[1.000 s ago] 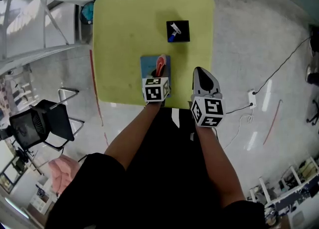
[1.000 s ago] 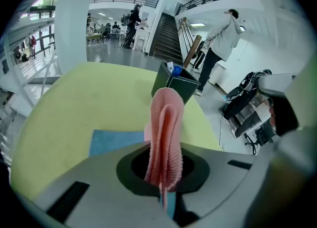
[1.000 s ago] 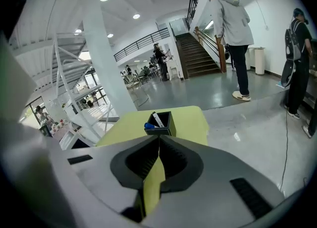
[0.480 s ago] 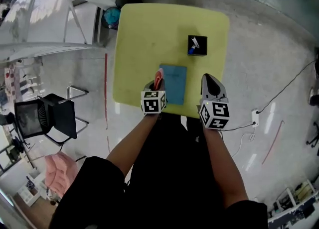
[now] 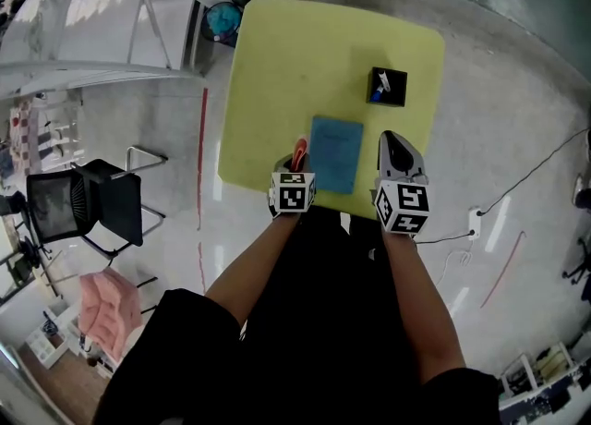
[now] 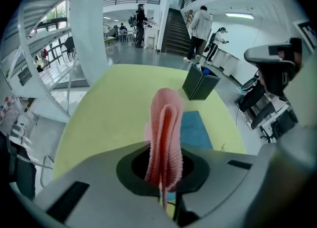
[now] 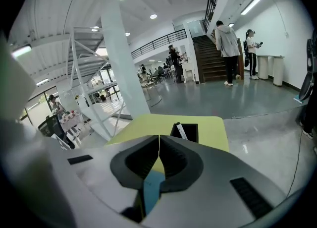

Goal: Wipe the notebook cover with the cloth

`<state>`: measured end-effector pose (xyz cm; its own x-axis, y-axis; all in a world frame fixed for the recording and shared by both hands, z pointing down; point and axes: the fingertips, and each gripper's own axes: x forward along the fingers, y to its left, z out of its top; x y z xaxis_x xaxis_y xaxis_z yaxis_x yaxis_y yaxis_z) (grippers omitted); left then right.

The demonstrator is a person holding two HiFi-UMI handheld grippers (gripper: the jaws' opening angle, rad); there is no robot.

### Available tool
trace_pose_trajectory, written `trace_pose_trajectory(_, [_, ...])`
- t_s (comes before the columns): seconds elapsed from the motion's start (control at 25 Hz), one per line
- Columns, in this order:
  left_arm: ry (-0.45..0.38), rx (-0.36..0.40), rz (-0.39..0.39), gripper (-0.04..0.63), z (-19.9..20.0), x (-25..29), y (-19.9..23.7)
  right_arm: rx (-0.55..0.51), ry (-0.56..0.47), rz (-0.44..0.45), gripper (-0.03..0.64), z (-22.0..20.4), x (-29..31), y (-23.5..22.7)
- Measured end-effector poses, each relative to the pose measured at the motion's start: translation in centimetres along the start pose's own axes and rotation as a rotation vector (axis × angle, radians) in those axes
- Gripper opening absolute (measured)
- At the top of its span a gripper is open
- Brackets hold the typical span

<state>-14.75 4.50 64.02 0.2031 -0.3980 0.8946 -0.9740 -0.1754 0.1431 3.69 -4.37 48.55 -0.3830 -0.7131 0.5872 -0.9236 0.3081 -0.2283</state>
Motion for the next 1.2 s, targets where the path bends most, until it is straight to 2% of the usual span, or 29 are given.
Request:
trace_pose_trajectory(0.36, [0.049,0.036,-0.013,0.023,-2.2,2.9,0.5,0.006,0.019,0.0,0.032,-1.4,1.1,0.5])
trace_pose_trajectory(0.76, [0.082,0.066,-0.031,0.023,-2.6,5.1,-0.8,0.002,0.004,-0.001,0.032,-1.0,1.5,0.4])
trace_pose_trajectory(1.2, [0.108,0.05,-0.044,0.023,-3.2,5.7,-1.7,0.01,0.016,0.005,0.032,-1.2,1.4,-0.1])
